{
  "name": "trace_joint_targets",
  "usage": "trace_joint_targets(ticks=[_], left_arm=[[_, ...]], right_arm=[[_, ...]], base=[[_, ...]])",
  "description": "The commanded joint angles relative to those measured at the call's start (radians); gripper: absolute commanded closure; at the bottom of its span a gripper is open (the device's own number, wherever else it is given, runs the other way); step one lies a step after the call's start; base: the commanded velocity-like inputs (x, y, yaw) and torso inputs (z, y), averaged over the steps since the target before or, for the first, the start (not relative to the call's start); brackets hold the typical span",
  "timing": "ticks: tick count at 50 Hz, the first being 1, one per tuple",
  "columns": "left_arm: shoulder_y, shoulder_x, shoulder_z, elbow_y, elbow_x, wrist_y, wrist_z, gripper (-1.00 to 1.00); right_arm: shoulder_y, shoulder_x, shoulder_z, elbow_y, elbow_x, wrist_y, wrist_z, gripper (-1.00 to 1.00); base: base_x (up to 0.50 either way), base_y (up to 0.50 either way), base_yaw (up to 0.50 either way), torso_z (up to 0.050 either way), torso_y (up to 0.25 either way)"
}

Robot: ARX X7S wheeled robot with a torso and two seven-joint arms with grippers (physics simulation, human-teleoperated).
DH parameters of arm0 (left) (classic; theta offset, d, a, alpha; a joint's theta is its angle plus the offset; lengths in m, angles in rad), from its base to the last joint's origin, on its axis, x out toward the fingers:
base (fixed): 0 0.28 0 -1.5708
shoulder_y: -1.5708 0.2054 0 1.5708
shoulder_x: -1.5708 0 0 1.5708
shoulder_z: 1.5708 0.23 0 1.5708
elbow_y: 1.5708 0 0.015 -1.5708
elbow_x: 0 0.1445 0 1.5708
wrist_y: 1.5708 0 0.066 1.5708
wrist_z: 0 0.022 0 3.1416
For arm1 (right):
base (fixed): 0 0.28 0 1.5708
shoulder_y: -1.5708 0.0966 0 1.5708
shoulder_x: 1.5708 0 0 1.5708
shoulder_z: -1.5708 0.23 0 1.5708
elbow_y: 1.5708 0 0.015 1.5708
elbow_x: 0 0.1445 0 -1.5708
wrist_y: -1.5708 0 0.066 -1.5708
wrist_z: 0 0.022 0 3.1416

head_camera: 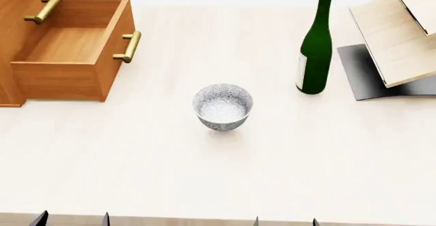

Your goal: Close the bottom drawer of the cabinet.

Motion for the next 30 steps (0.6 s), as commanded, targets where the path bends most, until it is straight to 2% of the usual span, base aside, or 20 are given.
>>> trace_joint_targets(ticks=[1, 2, 9, 16, 21, 23, 25, 30], left_arm=[[0.003, -0.016, 0.016, 0.019, -0.02, -0.013, -0.019, -1.0], [-0.003, -0.017, 0.017, 0.028, -0.026, -0.055, -0.035, -1.0], [-0.01, -0.03, 0.032, 0.013, -0.072, -0.063, -0.067, -1.0], [-0.012, -0.052, 0.065, -0.015, -0.045, -0.024, -0.097, -1.0], [-0.006, -0.065, 0.069, -0.014, -0.08, -0.003, -0.08, -1.0], [0.015, -0.074, 0.07, 0.03, -0.1, -0.038, -0.073, -1.0], [0.029, -0.087, 0.092, 0.068, -0.033, -0.039, -0.105, -1.0], [0.032, -0.103, 0.096, 0.167, -0.06, -0.125, -0.099, -1.0]], right_arm=[[-0.001, 0.016, -0.021, -0.002, 0.015, -0.001, 0.018, -1.0], [-0.001, 0.021, -0.026, 0.0, 0.015, -0.002, 0.027, -1.0], [0.003, 0.039, -0.047, 0.004, 0.045, -0.006, 0.049, -1.0], [0.007, 0.049, -0.06, 0.006, 0.048, -0.002, 0.084, -1.0], [0.009, 0.055, -0.064, -0.002, 0.082, 0.01, 0.084, -1.0], [0.006, 0.06, -0.084, -0.001, 0.046, 0.013, 0.104, -1.0], [-0.003, 0.065, -0.091, -0.004, 0.037, 0.011, 0.112, -1.0], [-0.01, 0.079, -0.11, -0.092, -0.001, 0.059, 0.141, -1.0]], base=[[0.0, 0.0, 0.0, 0.0, 0.0], [0.0, 0.0, 0.0, 0.0, 0.0], [0.0, 0.0, 0.0, 0.0, 0.0], [0.0, 0.0, 0.0, 0.0, 0.0], [0.0, 0.0, 0.0, 0.0, 0.0], [0.0, 0.0, 0.0, 0.0, 0.0], [0.0, 0.0, 0.0, 0.0, 0.0], [0.0, 0.0, 0.0, 0.0, 0.0]])
